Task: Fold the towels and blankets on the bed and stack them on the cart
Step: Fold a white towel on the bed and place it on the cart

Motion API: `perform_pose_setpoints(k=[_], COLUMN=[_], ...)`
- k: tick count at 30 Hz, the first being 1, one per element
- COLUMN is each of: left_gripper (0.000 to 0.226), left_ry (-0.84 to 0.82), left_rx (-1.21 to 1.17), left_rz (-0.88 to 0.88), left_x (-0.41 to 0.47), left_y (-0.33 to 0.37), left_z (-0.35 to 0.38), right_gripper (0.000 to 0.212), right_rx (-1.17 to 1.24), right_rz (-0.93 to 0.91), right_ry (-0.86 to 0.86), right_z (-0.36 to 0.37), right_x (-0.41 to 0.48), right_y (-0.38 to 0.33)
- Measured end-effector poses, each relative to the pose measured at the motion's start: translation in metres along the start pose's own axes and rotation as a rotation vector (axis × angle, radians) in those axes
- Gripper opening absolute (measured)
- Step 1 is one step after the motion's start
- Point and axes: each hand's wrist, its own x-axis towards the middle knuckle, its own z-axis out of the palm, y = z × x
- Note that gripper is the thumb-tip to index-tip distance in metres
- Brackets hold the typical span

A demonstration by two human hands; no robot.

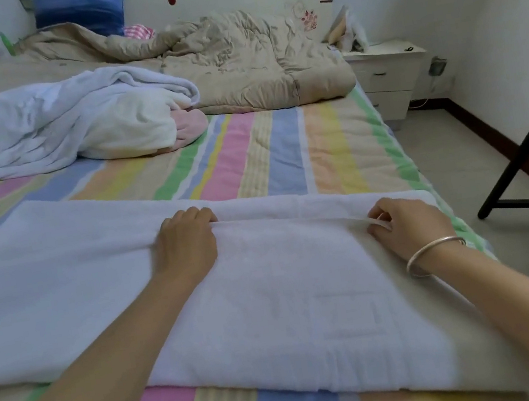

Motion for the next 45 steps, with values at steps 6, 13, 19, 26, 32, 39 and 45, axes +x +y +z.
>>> perform_pose_setpoints(k=[6, 13, 19, 26, 32, 39, 45], left_gripper=[0.024, 0.026, 0.012, 0.035, 0.05, 0.063, 0.07], left_ry=[0.029, 0.022, -0.046, -0.356, -0.718, -1.038, -1.261], left_rx=[0.121, 0.191, 0.113, 0.157, 0.234, 0.073, -0.105], left_rz=[0.028, 0.029, 0.016, -0.091, -0.424, -0.606, -0.686], left_x=[0.001, -0.003, -0.008, -0.024, -0.01, -0.011, -0.01], left_y=[0.003, 0.01, -0.008, -0.089, -0.217, -0.298, -0.292], left_z=[0.002, -0.003, -0.021, -0.089, -0.133, -0.157, -0.161], right_gripper=[0.031, 0.029, 0.048, 0.061, 0.065, 0.059, 0.052], right_rx=[-0.179, -0.27, -0.226, -0.037, 0.012, 0.008, 0.084], right_rz=[0.089, 0.22, 0.067, -0.354, -0.398, -0.454, -0.315], right_ry=[0.039, 0.111, 0.075, -0.299, -0.239, -0.221, -0.218], right_z=[-0.023, -0.012, 0.0, 0.06, 0.077, 0.07, 0.067], right_x=[-0.018, -0.006, -0.015, -0.055, -0.035, -0.007, 0.002], right_y=[0.021, 0.033, -0.033, -0.209, -0.303, -0.38, -0.399])
